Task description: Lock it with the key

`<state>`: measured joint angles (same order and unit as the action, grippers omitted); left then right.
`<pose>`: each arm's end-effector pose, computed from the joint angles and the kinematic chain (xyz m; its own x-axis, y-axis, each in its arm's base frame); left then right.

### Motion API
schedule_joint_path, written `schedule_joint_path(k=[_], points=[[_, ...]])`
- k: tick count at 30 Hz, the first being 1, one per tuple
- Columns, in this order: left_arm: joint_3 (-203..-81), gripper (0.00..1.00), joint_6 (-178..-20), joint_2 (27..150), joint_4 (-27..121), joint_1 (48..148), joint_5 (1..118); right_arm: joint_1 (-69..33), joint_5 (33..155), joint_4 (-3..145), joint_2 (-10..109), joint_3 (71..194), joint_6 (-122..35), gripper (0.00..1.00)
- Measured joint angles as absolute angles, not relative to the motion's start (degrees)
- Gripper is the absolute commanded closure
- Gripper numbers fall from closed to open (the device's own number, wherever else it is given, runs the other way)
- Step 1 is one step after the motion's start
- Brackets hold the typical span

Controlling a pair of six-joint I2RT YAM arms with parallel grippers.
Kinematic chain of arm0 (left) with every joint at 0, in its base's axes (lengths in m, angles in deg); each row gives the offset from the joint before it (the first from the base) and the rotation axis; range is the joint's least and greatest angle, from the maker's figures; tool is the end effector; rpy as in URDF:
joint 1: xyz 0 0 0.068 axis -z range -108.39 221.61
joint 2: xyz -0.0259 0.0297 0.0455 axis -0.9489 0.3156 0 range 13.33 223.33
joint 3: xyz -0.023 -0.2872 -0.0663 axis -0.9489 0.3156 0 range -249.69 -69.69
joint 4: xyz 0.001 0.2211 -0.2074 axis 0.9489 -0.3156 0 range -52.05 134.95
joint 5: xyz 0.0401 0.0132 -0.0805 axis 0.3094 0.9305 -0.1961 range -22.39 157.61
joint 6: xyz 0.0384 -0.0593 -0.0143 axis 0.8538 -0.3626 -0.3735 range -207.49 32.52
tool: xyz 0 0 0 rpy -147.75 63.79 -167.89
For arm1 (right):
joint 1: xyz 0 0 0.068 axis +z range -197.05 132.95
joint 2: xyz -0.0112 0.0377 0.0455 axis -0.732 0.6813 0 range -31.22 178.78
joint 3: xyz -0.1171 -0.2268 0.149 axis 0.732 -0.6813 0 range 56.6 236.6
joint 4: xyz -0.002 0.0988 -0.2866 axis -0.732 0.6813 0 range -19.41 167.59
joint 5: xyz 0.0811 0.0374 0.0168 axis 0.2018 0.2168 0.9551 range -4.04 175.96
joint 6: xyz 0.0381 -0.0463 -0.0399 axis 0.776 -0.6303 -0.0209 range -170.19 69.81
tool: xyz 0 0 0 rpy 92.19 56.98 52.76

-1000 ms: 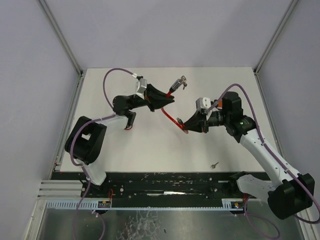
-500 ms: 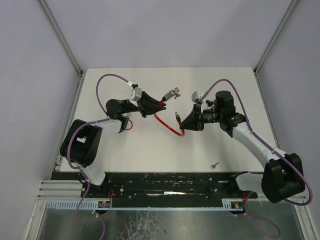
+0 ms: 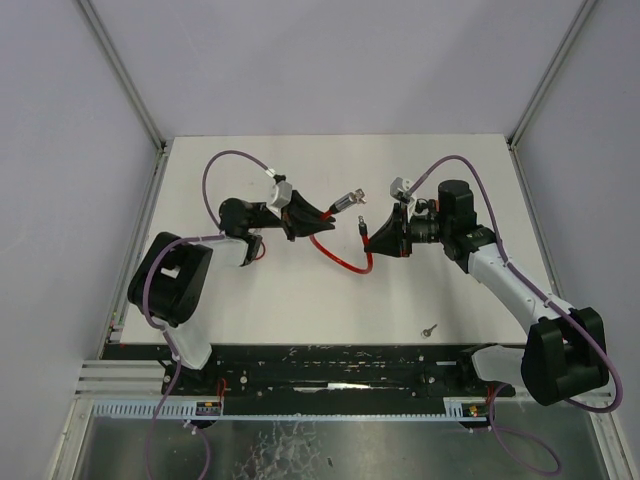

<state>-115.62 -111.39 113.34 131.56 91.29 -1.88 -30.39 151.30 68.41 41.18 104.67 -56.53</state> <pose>0.3278 -0.1766 0.2488 0.1137 -0.1916 -0.9749 0.9928 -0.0150 0.1188 0.2841 0.1415 0.2859 -0.2567 -0.1250 -0.9584 -0.9603 0.1452 0.2383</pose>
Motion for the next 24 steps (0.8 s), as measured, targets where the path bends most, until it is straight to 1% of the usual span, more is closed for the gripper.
schedule_joint_path(k=[12, 16, 21, 24], points=[[-115.71, 1.00, -107.23, 113.97, 129.27, 92.25, -1.67, -30.39, 150.86, 67.56, 42.12, 104.39, -55.99, 1.00], [-116.61, 1.00, -101.81, 113.95, 122.51, 93.19, -0.88, -30.41, 150.32, 67.43, 42.12, 104.15, -55.99, 1.00], [-118.48, 1.00, -91.91, 112.38, 107.89, 94.59, 0.89, -30.41, 149.88, 67.37, 42.12, 103.97, -55.97, 1.00], [-118.75, 1.00, -89.05, 111.50, 104.46, 94.83, 1.15, -30.41, 149.73, 67.37, 42.12, 103.95, -55.99, 1.00]])
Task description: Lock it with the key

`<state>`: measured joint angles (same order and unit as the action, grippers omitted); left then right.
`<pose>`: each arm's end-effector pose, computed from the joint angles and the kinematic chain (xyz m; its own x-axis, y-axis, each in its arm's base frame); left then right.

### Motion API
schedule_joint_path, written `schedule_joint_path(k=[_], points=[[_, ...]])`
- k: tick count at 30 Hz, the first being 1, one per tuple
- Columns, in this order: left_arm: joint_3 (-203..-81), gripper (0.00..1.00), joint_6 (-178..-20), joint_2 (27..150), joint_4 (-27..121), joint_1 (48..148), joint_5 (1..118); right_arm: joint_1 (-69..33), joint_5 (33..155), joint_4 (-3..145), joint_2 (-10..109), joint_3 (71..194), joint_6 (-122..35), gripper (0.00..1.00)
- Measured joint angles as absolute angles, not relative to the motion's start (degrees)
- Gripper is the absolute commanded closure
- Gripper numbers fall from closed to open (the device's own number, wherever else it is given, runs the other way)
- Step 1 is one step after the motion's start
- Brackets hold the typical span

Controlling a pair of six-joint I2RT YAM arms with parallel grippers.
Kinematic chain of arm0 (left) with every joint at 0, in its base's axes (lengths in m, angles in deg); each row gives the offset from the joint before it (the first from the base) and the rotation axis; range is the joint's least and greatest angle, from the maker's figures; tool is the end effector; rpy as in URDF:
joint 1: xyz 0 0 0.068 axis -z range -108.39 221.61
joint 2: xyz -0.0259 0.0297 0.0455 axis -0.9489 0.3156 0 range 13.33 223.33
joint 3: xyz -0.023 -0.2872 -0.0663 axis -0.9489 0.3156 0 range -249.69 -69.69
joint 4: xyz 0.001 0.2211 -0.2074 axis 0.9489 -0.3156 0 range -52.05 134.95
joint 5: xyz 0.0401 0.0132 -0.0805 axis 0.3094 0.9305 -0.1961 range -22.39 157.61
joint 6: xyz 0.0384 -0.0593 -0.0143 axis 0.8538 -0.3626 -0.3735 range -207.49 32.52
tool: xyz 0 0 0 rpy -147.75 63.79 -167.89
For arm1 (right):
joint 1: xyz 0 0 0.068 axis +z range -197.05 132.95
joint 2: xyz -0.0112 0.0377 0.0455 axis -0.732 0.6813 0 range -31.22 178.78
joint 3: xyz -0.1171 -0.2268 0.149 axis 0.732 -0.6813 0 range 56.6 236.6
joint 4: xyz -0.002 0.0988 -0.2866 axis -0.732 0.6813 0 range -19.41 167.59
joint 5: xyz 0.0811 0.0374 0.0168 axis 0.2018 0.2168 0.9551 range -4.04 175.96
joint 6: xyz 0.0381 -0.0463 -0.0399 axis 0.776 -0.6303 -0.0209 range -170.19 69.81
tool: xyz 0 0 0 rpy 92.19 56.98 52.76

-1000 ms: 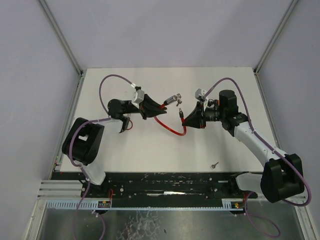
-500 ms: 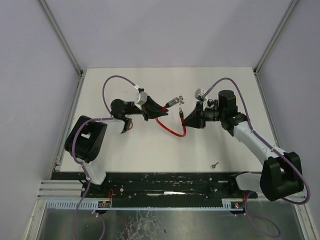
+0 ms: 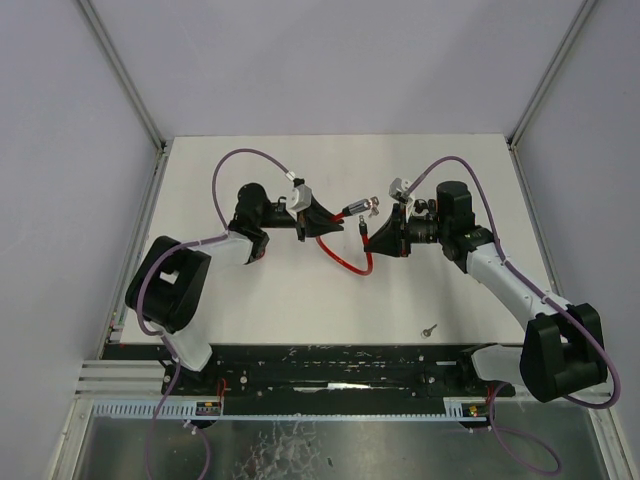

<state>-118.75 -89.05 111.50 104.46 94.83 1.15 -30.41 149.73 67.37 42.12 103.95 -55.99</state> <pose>0.3384 -0.2046 0.2365 0.1389 -0.0716 -0.9877 0.9903 0.0095 0.1386 0.2876 0.1418 0.2774 -0.2760 -0.1292 -0.9524 -0.9519 0.1742 0.2522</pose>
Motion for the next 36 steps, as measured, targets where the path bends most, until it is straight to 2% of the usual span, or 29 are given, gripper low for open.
schedule_joint_path(k=[27, 36], points=[[-118.75, 1.00, -85.05, 110.13, 99.30, 94.83, 0.63, -30.41, 148.87, 68.57, 44.00, 103.95, -56.21, 1.00], [-118.81, 1.00, -92.98, 110.17, 103.80, 94.76, 3.14, -30.41, 146.56, 66.78, 42.78, 101.96, -58.17, 1.00]])
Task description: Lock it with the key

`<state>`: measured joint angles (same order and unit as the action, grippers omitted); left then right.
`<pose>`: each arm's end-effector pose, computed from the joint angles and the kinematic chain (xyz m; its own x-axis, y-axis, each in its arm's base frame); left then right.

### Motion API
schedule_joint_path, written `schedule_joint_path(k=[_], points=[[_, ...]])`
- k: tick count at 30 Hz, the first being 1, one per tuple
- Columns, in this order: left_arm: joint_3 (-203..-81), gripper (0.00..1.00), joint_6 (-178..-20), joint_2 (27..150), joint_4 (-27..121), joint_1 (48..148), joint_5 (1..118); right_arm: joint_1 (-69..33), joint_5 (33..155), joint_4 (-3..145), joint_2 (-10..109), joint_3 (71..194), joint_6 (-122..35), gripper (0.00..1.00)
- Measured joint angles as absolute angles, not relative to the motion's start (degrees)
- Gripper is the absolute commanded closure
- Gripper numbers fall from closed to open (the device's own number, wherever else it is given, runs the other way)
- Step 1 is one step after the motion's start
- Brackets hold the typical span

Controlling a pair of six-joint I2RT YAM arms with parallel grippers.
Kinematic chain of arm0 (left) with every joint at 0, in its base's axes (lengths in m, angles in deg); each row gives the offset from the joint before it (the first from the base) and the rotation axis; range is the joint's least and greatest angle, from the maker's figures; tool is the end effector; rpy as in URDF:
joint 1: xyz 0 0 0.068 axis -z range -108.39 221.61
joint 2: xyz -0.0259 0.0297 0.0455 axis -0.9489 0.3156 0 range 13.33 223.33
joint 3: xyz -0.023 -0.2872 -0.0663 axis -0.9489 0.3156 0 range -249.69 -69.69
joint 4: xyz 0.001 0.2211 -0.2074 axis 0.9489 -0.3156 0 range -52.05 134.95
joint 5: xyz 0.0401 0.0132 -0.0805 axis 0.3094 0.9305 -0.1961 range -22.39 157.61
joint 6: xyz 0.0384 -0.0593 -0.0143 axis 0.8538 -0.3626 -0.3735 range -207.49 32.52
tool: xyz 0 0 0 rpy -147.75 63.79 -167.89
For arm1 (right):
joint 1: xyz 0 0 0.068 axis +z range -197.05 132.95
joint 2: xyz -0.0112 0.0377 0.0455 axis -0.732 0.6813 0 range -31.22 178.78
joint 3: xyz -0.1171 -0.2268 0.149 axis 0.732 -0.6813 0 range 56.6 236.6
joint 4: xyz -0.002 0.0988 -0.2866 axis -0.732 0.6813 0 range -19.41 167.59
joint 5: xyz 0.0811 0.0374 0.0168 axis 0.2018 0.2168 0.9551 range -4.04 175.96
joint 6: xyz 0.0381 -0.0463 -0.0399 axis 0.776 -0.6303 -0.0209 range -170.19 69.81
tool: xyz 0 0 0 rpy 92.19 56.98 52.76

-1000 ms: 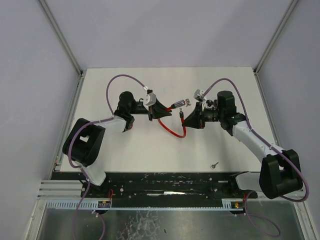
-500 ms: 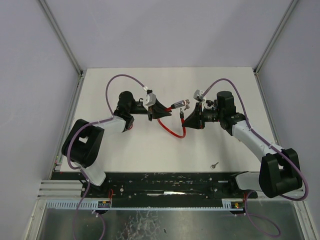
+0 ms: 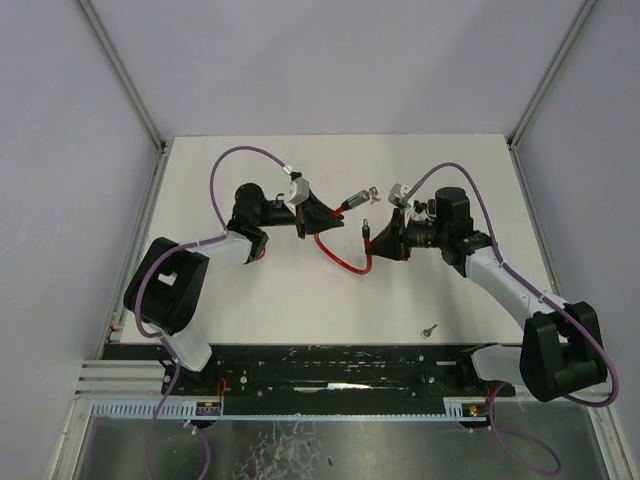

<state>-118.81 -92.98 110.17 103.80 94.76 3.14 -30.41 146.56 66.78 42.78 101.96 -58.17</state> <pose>0.3383 -0.2031 0.2447 0.0825 -0.0802 -0.9934 0.9960 0.0406 0.0794 0.2887 0.1405 0.2606 -0.2737 -0.1530 -0.9496 -0.9454 0.2246 0.2363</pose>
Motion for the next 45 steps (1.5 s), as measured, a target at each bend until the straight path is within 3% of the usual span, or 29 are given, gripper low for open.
schedule_joint_path(k=[8, 16, 45], points=[[-119.84, 1.00, -109.24, 116.05, 120.92, 93.87, 4.26, -30.43, 140.81, 63.32, 41.14, 98.57, -60.99, 1.00], [-119.86, 1.00, -110.64, 120.27, 127.23, 93.69, 7.45, -30.56, 132.28, 56.59, 42.58, 94.92, -62.55, 1.00], [-121.39, 1.00, -107.80, 124.58, 127.23, 93.56, 8.04, -32.11, 134.62, 26.49, 54.12, 91.14, -54.04, 0.85]])
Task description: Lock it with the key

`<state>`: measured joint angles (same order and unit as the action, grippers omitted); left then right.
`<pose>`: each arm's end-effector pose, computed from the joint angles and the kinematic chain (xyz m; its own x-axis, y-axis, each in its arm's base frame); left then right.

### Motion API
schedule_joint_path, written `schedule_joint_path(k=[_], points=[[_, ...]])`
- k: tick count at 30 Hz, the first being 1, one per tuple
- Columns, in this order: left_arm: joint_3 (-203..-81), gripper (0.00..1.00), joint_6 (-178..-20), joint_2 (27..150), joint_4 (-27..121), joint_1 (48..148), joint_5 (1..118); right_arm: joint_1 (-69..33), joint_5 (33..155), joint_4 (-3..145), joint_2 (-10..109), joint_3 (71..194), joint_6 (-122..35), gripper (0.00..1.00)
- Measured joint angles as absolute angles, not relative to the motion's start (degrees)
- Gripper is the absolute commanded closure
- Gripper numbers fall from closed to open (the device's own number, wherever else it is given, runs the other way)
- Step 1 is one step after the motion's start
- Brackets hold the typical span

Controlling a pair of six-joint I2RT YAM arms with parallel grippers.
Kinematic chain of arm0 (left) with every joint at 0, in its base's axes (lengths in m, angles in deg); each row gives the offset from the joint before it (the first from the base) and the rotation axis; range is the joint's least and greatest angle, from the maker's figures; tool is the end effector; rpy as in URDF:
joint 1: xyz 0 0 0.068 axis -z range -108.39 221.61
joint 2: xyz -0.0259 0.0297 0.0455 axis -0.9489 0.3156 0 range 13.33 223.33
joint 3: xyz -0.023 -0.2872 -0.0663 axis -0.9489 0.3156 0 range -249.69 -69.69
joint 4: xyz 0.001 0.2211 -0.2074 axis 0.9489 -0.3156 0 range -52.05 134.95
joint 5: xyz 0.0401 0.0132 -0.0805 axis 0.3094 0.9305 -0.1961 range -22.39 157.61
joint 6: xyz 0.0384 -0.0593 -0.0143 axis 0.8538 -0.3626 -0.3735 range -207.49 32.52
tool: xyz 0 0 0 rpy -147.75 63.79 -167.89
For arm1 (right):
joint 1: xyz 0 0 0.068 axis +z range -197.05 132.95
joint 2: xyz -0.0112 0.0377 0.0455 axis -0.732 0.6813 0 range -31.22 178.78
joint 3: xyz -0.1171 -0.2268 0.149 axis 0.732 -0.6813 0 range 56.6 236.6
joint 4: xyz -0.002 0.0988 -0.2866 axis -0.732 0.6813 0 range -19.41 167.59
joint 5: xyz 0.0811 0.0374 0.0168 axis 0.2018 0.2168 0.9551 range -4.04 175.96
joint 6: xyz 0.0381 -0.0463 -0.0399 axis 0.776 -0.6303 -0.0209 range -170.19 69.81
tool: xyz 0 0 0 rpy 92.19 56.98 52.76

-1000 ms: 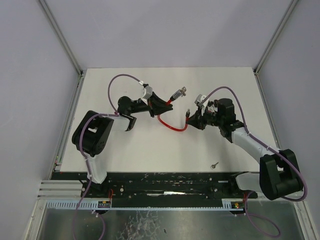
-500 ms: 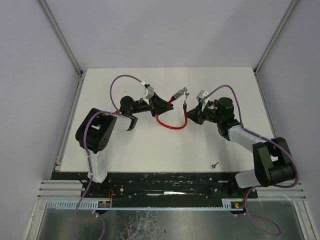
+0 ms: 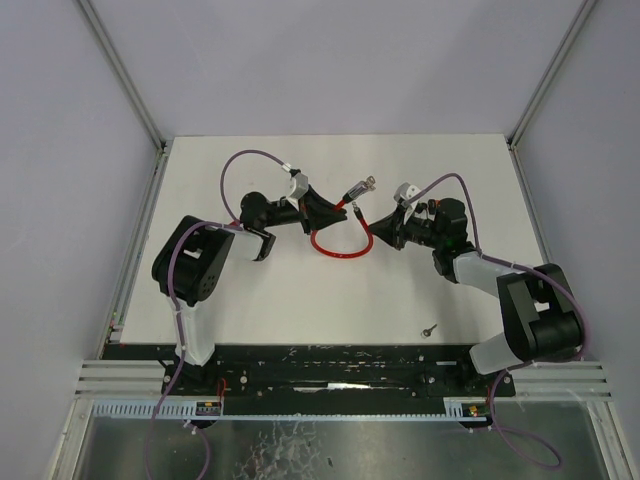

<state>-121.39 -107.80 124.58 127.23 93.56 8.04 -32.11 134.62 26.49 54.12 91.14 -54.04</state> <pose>0.3690 -0.2041 0.2030 0.0142 -0.1954 -0.9806 0.9937 0.1115 -0.0078 0.3154 0.1305 0.2007 -0.0526 -0.0600 -0.9968 -0.8964 0.4427 0.0207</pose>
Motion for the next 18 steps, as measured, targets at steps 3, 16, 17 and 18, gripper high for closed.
schedule_joint_path(k=[3, 16, 17, 18], points=[[-121.46, 1.00, -108.00, 124.60, 127.23, 93.56, 7.93, -32.11, 135.24, 26.06, 54.60, 91.12, -54.09, 0.84], [-121.79, 1.00, -109.07, 124.92, 127.50, 93.25, 6.95, -32.11, 136.70, 26.03, 55.72, 91.14, -55.11, 0.77], [-121.79, 1.00, -109.24, 124.99, 127.56, 93.23, 6.95, -32.11, 136.68, 26.03, 55.81, 91.12, -55.20, 0.77], [-121.87, 1.00, -109.44, 125.08, 127.65, 93.23, 6.88, -32.11, 136.70, 26.03, 55.89, 91.12, -55.33, 0.77]])
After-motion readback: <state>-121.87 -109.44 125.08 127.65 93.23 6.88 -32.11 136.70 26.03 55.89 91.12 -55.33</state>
